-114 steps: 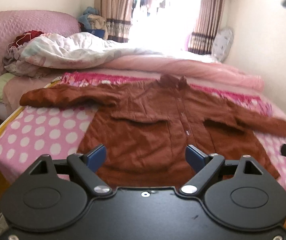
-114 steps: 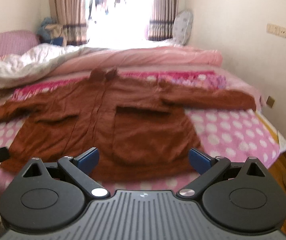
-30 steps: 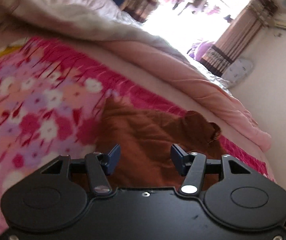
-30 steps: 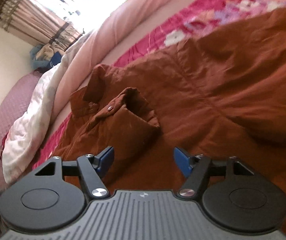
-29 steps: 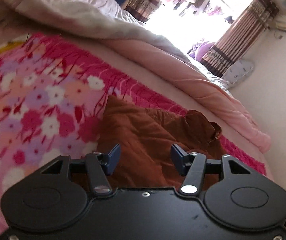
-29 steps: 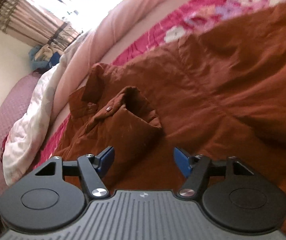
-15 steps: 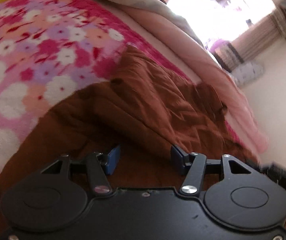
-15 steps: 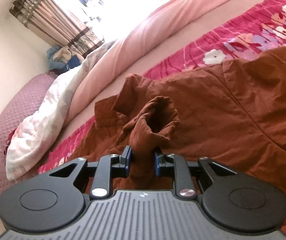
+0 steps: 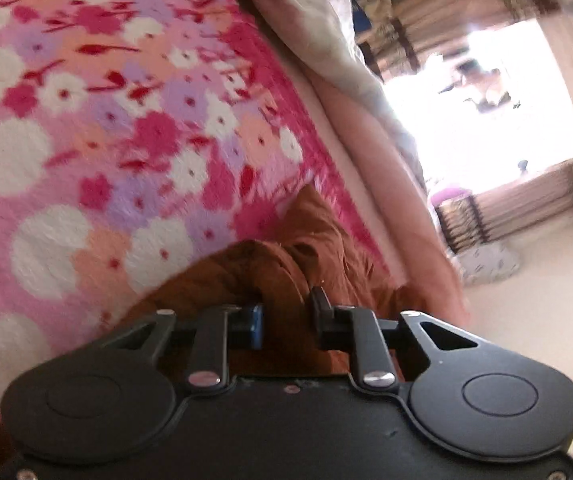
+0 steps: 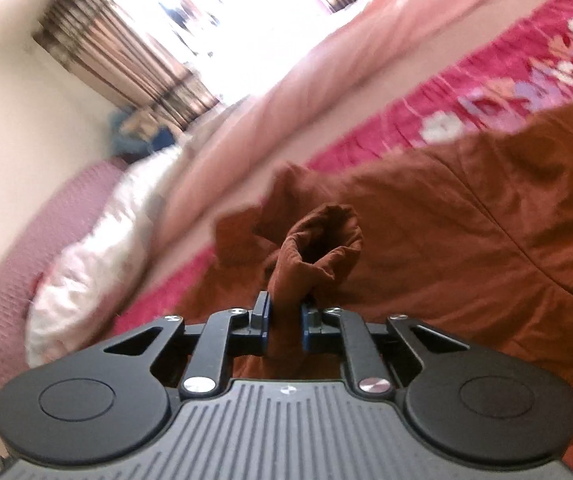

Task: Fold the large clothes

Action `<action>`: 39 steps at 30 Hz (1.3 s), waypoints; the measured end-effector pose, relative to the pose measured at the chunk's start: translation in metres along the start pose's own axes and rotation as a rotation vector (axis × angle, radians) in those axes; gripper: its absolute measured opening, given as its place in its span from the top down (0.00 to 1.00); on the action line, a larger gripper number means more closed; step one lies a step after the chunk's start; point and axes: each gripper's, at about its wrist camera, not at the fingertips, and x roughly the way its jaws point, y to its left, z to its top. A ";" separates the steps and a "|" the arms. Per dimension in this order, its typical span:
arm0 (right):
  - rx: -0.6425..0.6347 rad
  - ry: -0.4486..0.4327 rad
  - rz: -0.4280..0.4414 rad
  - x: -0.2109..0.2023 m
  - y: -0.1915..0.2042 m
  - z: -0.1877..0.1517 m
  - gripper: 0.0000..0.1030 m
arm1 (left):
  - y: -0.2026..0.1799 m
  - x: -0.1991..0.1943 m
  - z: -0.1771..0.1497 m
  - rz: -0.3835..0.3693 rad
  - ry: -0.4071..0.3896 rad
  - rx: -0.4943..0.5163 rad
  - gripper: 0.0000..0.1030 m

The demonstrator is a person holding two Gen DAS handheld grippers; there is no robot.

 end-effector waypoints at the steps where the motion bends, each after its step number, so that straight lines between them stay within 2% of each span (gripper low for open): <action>1: -0.011 -0.017 0.014 -0.008 0.003 -0.002 0.85 | 0.008 -0.002 0.002 -0.010 0.003 -0.029 0.81; 2: -0.015 -0.023 0.020 -0.013 0.003 -0.005 0.85 | 0.016 -0.004 0.002 0.004 -0.007 -0.040 0.81; 3: -0.007 -0.013 0.013 -0.016 0.000 -0.011 0.85 | 0.021 -0.006 0.001 0.049 -0.029 -0.025 0.80; 4: 0.008 0.014 -0.012 -0.014 -0.005 -0.018 0.85 | 0.025 -0.009 0.001 0.112 -0.057 -0.002 0.78; 5: 0.018 0.040 -0.048 -0.011 -0.012 -0.025 0.85 | 0.031 -0.011 0.002 0.142 -0.072 0.010 0.77; 6: 0.002 0.060 -0.097 -0.005 -0.020 -0.032 0.85 | 0.036 -0.013 0.005 0.153 -0.057 0.003 0.78; 7: -0.015 0.087 -0.158 0.001 -0.027 -0.039 0.84 | 0.041 -0.018 0.009 0.125 -0.036 -0.012 0.76; 8: -0.006 0.116 -0.194 0.006 -0.035 -0.043 0.84 | 0.042 -0.024 0.013 0.124 -0.023 -0.016 0.71; 9: 0.010 0.145 -0.187 0.008 -0.042 -0.046 0.80 | 0.039 -0.032 0.016 0.134 -0.018 0.000 0.66; 11: -0.003 0.146 -0.190 0.003 -0.044 -0.046 0.72 | 0.027 -0.047 0.022 0.111 -0.035 0.068 0.64; 12: -0.035 0.128 -0.204 -0.004 -0.040 -0.043 0.60 | 0.016 -0.055 0.025 0.089 -0.040 0.113 0.62; 13: -0.065 0.111 -0.220 -0.010 -0.035 -0.041 0.52 | 0.004 -0.061 0.027 0.060 -0.040 0.164 0.61; 15: -0.135 0.047 -0.259 -0.023 -0.022 -0.034 0.52 | -0.023 -0.066 0.025 0.008 -0.040 0.259 0.57; 17: -0.197 -0.023 -0.248 -0.030 -0.010 -0.025 0.45 | -0.053 -0.058 0.023 -0.030 -0.029 0.365 0.51; 19: -0.235 -0.034 -0.212 -0.024 -0.001 -0.015 0.26 | -0.075 -0.039 0.022 -0.017 -0.027 0.440 0.47; 22: -0.214 0.005 -0.245 0.000 -0.007 -0.004 0.23 | -0.085 0.004 0.039 0.094 -0.038 0.467 0.46; 24: -0.168 0.065 -0.287 0.017 -0.020 0.000 0.26 | -0.079 0.039 0.055 0.173 0.001 0.447 0.46; 25: -0.157 0.086 -0.295 0.026 -0.025 0.001 0.26 | -0.074 0.057 0.061 0.196 0.046 0.423 0.46; 28: -0.112 0.103 -0.279 0.033 -0.037 0.000 0.26 | -0.057 0.098 0.070 0.204 0.160 0.344 0.46; 32: -0.102 0.111 -0.256 0.041 -0.038 -0.004 0.26 | -0.058 0.122 0.076 0.131 0.188 0.337 0.47; 35: -0.125 0.121 -0.229 0.043 -0.033 -0.007 0.29 | -0.062 0.132 0.071 0.064 0.247 0.347 0.60; 36: -0.135 0.129 -0.218 0.045 -0.032 -0.006 0.46 | -0.064 0.136 0.071 0.068 0.239 0.376 0.91; 37: -0.141 0.142 -0.215 0.048 -0.029 -0.007 0.69 | -0.069 0.134 0.068 0.070 0.222 0.414 0.92; 38: -0.147 0.146 -0.212 0.049 -0.028 -0.008 0.71 | -0.074 0.131 0.068 0.055 0.196 0.433 0.93; 39: -0.157 0.130 -0.227 0.047 -0.025 -0.008 0.89 | -0.083 0.126 0.066 0.033 0.169 0.464 0.93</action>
